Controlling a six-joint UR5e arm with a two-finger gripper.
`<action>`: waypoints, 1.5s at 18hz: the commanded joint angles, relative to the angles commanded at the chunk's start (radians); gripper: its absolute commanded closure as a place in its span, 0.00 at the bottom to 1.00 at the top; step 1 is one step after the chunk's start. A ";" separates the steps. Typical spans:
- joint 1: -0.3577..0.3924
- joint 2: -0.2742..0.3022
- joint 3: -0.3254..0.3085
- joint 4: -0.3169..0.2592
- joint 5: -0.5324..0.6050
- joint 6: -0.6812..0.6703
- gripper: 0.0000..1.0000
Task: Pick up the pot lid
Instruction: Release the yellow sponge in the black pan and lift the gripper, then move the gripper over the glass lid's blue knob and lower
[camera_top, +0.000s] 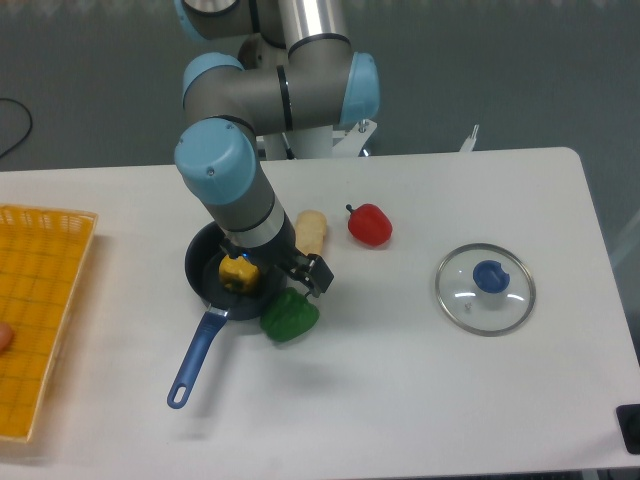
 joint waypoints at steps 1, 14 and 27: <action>0.002 0.000 -0.002 0.000 -0.005 0.000 0.00; 0.107 0.005 -0.032 0.060 -0.055 -0.003 0.00; 0.353 -0.074 -0.055 0.156 -0.054 0.175 0.00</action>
